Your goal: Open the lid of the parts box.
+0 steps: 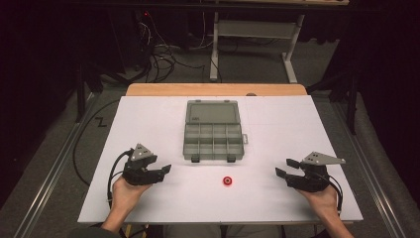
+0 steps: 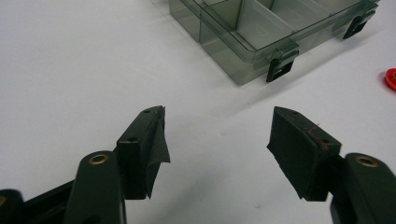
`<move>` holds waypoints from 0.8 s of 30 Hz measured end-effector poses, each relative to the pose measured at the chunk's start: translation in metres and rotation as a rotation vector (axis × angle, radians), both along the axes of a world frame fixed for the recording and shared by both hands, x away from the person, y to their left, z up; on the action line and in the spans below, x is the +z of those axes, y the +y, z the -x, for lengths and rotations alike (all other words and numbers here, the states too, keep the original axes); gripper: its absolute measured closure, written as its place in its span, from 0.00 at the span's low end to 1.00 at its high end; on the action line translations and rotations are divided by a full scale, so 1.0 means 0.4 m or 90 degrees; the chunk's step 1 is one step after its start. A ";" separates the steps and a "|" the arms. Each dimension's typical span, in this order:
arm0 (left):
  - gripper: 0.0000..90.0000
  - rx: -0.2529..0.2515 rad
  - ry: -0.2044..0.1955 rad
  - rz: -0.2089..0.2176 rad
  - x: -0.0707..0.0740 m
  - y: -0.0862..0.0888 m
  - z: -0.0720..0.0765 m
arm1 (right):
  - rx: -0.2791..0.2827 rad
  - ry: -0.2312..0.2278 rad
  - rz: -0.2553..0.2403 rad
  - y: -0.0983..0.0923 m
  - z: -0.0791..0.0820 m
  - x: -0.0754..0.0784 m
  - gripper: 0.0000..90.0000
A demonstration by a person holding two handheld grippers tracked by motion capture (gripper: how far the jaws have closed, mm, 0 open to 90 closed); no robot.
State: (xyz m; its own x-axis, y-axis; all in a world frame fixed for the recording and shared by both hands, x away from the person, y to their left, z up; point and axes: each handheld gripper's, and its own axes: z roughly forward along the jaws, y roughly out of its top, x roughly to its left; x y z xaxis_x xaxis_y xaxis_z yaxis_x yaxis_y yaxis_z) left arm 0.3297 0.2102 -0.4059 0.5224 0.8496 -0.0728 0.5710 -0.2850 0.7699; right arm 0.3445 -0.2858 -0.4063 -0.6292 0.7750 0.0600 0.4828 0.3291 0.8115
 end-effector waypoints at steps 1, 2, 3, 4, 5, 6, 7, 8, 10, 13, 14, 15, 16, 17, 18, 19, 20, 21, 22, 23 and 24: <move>0.40 0.000 -0.002 0.001 0.000 0.000 0.002 | 0.000 -0.002 0.000 0.000 0.002 -0.001 0.48; 0.40 0.000 -0.004 0.001 0.000 0.000 0.004 | 0.000 -0.004 0.000 0.000 0.005 -0.002 0.47; 0.40 -0.001 -0.005 0.002 -0.001 0.001 0.005 | 0.001 -0.007 0.000 -0.001 0.006 -0.003 0.47; 0.40 -0.001 -0.007 0.002 -0.001 0.001 0.007 | 0.000 -0.009 -0.001 -0.002 0.009 -0.004 0.47; 0.40 0.000 -0.008 0.005 -0.002 0.002 0.008 | -0.002 -0.009 -0.003 -0.002 0.012 -0.005 0.47; 0.40 0.001 -0.009 0.007 -0.004 0.002 0.010 | -0.002 -0.012 -0.004 -0.004 0.014 -0.007 0.47; 0.40 0.001 -0.009 0.007 -0.005 0.003 0.011 | -0.003 -0.014 -0.006 -0.006 0.017 -0.008 0.47; 0.40 0.001 -0.010 0.009 -0.006 0.003 0.011 | -0.004 -0.016 -0.007 -0.008 0.020 -0.010 0.47; 0.39 0.002 -0.010 0.010 -0.009 0.003 0.013 | -0.006 -0.021 -0.011 -0.011 0.025 -0.014 0.47; 0.39 0.001 -0.013 0.012 -0.011 0.002 0.016 | -0.011 -0.030 -0.016 -0.015 0.032 -0.019 0.47; 0.39 0.001 -0.013 0.013 -0.012 0.002 0.017 | -0.012 -0.033 -0.018 -0.016 0.033 -0.021 0.47; 0.39 0.001 -0.013 0.014 -0.013 0.002 0.018 | -0.013 -0.036 -0.018 -0.017 0.036 -0.022 0.47; 0.39 0.001 -0.012 0.015 -0.013 0.002 0.019 | -0.013 -0.039 -0.018 -0.017 0.038 -0.023 0.47; 0.39 -0.001 -0.011 0.014 -0.013 0.002 0.019 | -0.014 -0.042 -0.016 -0.018 0.040 -0.024 0.47; 0.39 -0.001 -0.010 0.014 -0.013 0.001 0.020 | -0.013 -0.044 -0.017 -0.018 0.041 -0.026 0.47; 0.39 -0.002 -0.008 0.015 -0.013 -0.001 0.020 | -0.014 -0.044 -0.019 -0.018 0.043 -0.027 0.47; 0.40 -0.003 -0.005 0.015 -0.012 -0.002 0.020 | -0.015 -0.044 -0.021 -0.019 0.044 -0.028 0.47; 0.40 -0.005 -0.001 0.015 -0.012 -0.003 0.020 | -0.016 -0.045 -0.022 -0.020 0.046 -0.029 0.47; 0.40 -0.005 0.001 0.015 -0.012 -0.005 0.020 | -0.016 -0.046 -0.023 -0.021 0.047 -0.030 0.47; 0.40 -0.007 0.001 0.014 -0.013 -0.006 0.019 | -0.017 -0.047 -0.024 -0.022 0.050 -0.031 0.47; 0.40 -0.008 0.002 0.014 -0.012 -0.007 0.019 | -0.018 -0.050 -0.023 -0.023 0.051 -0.032 0.47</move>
State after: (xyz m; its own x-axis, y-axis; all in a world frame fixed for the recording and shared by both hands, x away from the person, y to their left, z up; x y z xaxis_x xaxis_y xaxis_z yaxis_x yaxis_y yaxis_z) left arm 0.3221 0.2073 -0.4109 0.5321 0.8416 -0.0927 0.5698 -0.2749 0.7744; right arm 0.3241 -0.2948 -0.4192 -0.6111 0.7906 0.0398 0.4259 0.2860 0.8584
